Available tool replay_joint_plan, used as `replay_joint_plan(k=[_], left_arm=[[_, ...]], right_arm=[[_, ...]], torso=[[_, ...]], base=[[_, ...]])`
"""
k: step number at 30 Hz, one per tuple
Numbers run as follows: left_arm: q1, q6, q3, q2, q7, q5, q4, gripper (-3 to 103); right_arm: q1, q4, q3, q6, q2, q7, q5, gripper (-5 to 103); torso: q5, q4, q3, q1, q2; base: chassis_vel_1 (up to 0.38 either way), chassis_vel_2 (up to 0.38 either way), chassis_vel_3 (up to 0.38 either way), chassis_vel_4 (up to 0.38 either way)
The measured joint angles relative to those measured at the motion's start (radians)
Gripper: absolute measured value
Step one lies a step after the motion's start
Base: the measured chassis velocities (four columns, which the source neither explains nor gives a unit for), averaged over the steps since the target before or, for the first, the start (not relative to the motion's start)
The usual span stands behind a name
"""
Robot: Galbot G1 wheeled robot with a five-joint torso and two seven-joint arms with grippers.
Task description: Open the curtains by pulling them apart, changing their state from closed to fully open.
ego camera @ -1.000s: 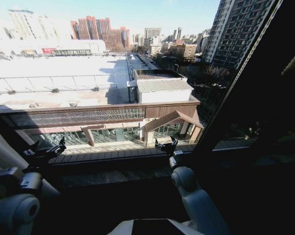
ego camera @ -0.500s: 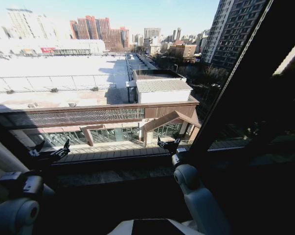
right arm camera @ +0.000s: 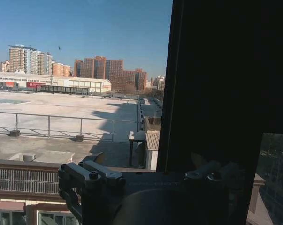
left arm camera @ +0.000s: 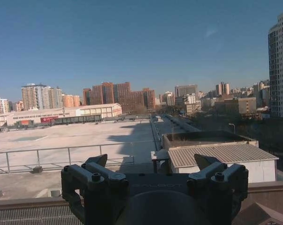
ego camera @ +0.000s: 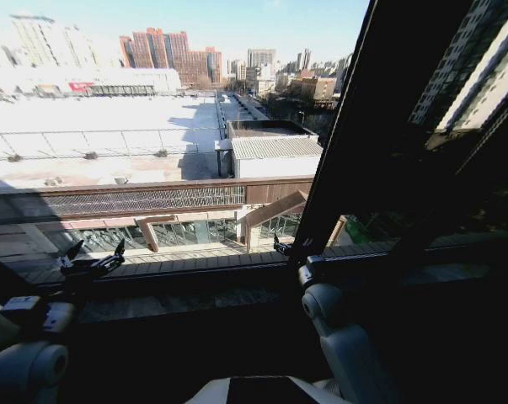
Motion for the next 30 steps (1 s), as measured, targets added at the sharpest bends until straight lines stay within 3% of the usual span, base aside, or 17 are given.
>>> replay_joint_plan(k=[2, 15, 23, 30], left_arm=[[0.003, 0.026, 0.002, -0.006, -0.023, -0.008, -0.009, 100], [0.004, 0.031, 0.001, -0.008, -0.031, -0.015, -0.009, 100], [0.008, 0.015, 0.000, -0.009, -0.029, -0.016, -0.004, 100], [0.003, 0.014, 0.007, -0.015, -0.028, -0.016, -0.002, 100]], right_arm=[[-0.003, 0.006, -0.001, -0.001, -0.002, 0.000, 0.000, 100], [-0.017, 0.016, 0.010, -0.003, -0.004, 0.002, -0.001, 100], [-0.017, -0.031, 0.106, 0.000, -0.082, 0.008, 0.034, 100], [-0.028, -0.015, 0.135, 0.000, -0.107, 0.029, 0.061, 100]], torso=[[-0.0002, 0.0001, 0.000, 0.000, 0.000], [-0.0002, 0.0001, 0.000, 0.000, 0.000], [-0.0001, -0.0001, 0.000, 0.000, 0.000], [0.0003, -0.0002, 0.000, 0.000, 0.000]], base=[[-0.358, -0.378, 0.369, 0.380], [-0.359, -0.362, 0.349, 0.364], [-0.332, -0.367, 0.343, 0.373], [-0.355, -0.364, 0.361, 0.370]])
